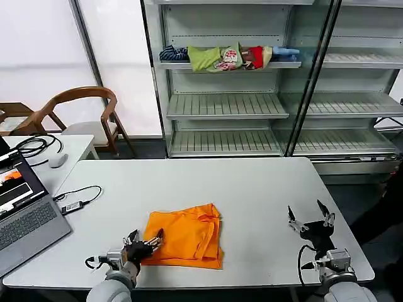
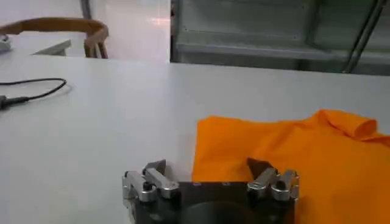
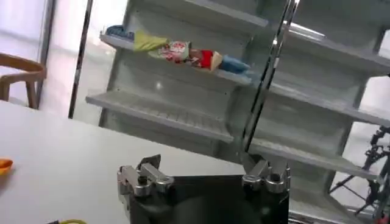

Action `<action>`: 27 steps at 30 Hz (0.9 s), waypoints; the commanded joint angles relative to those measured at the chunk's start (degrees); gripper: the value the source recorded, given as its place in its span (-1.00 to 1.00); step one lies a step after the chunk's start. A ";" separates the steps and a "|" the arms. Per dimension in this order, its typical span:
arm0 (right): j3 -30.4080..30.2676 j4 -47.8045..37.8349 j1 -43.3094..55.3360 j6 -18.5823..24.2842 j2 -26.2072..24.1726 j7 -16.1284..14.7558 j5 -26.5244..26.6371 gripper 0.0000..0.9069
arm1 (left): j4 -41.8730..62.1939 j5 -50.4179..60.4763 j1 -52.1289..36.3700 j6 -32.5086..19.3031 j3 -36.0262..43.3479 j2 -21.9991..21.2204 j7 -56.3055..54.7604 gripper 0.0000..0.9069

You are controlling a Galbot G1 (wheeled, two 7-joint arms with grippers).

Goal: Fold and organize the clothes.

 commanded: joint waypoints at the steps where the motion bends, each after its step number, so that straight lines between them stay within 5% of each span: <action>1: -0.07 -0.32 0.37 -0.04 -0.01 0.03 -0.04 1.00 | 0.95 -0.92 0.72 -0.06 0.77 0.37 -1.78 -0.18; 2: -0.06 -0.38 0.39 -0.05 -0.02 0.02 -0.03 1.00 | 0.94 -0.91 0.89 -0.30 1.10 0.41 -1.72 -0.96; 27: -0.97 -1.59 1.78 -0.29 -0.29 0.11 -0.19 1.00 | 1.41 0.78 -0.43 -4.80 2.50 -0.74 2.20 -0.98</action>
